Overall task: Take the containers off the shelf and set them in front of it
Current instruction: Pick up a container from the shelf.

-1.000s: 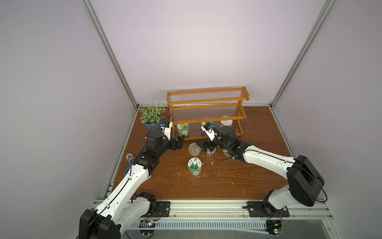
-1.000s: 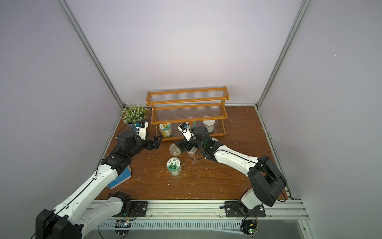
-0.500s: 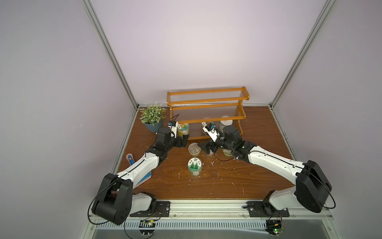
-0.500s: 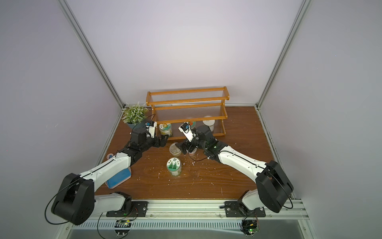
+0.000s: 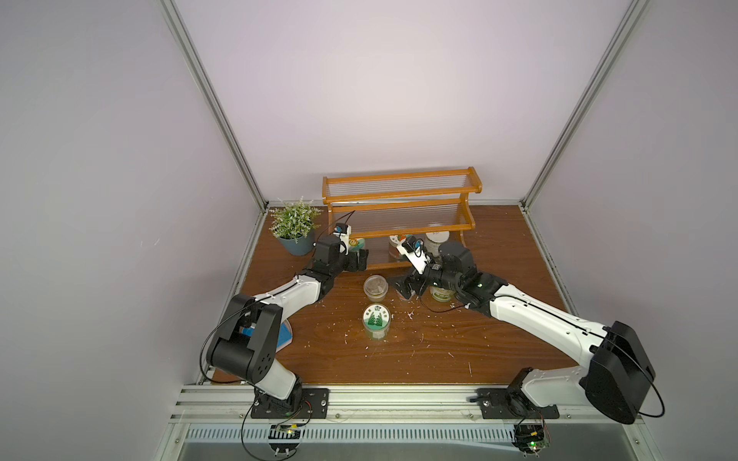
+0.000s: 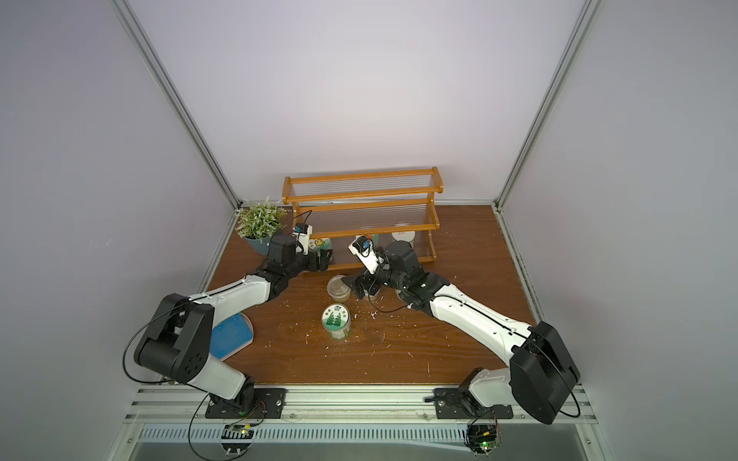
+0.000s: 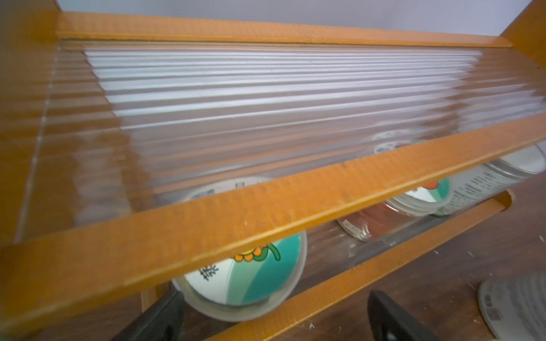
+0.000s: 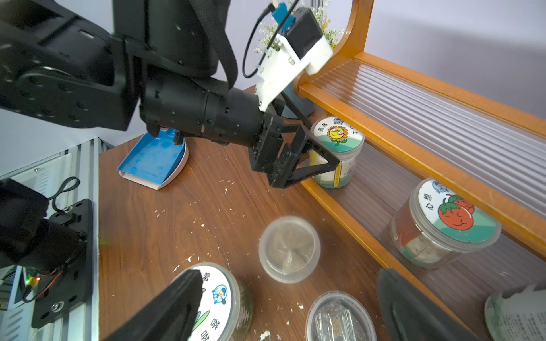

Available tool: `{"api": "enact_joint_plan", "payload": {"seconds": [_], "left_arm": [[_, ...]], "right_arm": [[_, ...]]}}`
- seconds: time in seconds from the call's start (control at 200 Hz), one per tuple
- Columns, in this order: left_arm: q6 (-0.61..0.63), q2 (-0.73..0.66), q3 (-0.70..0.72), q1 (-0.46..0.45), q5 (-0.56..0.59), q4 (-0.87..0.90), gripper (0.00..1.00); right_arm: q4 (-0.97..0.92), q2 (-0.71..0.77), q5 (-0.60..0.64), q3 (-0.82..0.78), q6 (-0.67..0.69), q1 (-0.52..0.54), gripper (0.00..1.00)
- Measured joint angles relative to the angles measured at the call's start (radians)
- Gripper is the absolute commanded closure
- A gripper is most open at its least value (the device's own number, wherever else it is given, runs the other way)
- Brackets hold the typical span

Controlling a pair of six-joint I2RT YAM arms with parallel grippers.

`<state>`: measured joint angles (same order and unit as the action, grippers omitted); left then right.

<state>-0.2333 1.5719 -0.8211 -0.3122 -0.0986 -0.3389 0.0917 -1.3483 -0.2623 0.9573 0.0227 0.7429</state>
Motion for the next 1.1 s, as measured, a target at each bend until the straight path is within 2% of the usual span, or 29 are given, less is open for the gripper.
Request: {"api": "enact_joint_plan", "payload": {"seconds": [0.21,0.585,0.736,0.816,1.101], "left_arm": [[0.009,0.055,-0.050,-0.006,0.068,0.002,0.01],[0.018,0.173,-0.119,-0.010,0.081,0.021,0.00],[0.021,0.212,-0.143,-0.010,0.070,0.018,0.08],[0.023,0.219,-0.144,-0.010,0.060,0.005,0.12],[0.026,0.172,-0.118,-0.018,0.055,0.009,0.12]], "right_arm": [[-0.005,0.006,0.001,0.000,0.000,-0.005,0.01],[-0.010,0.008,0.002,0.000,0.002,-0.013,0.01],[-0.010,0.013,0.002,-0.001,0.003,-0.018,0.01],[-0.010,0.015,0.002,-0.001,0.004,-0.018,0.01],[-0.010,0.015,0.001,-0.004,0.004,-0.021,0.01]]}}
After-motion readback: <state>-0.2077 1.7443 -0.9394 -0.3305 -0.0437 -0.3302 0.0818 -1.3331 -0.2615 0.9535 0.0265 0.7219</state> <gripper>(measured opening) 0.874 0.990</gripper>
